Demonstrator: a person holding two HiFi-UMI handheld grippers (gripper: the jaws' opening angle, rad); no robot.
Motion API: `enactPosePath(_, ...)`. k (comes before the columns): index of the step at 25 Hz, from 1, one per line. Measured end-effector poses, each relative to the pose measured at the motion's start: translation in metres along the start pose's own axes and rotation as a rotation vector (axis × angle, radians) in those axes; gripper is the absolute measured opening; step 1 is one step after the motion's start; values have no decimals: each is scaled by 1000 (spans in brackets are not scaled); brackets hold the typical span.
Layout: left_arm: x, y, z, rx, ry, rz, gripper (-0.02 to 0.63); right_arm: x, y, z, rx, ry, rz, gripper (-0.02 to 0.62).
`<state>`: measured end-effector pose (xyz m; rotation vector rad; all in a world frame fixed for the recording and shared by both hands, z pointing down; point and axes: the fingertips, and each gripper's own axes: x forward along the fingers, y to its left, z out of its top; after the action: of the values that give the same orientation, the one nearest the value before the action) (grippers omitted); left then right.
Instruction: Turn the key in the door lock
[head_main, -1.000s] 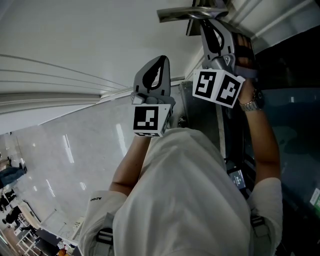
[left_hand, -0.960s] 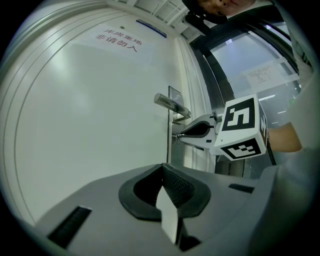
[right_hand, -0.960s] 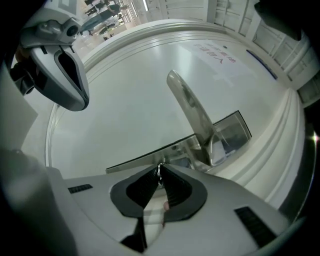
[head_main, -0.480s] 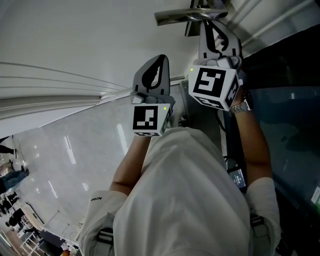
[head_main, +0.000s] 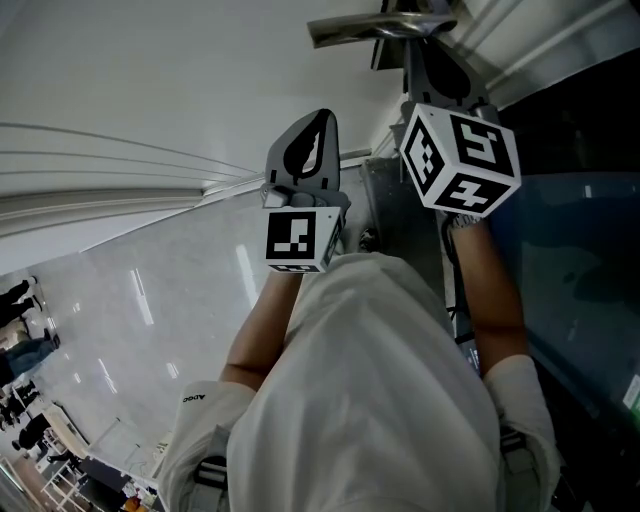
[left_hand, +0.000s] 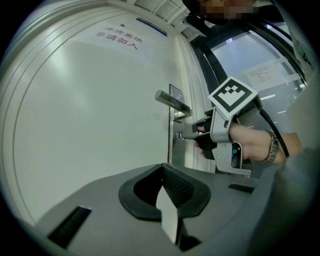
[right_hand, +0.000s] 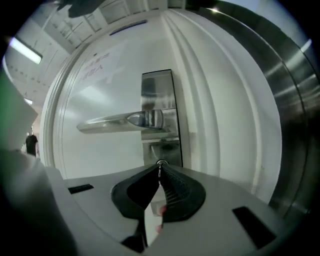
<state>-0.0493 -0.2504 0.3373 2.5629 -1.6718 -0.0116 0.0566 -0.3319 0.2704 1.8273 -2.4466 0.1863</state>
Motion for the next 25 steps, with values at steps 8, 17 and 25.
enactPosePath(8,-5,1,3,1,-6,18,6,-1,-9,-2,481,-6,41,12)
enactPosePath(17,-14,-1,5,5,-9,27,6,-2,-11,-5,921,-17,112,12)
enactPosePath(25,-11,-1,1,6,-5,26,6,4,-12,-10,798,-4,127,14)
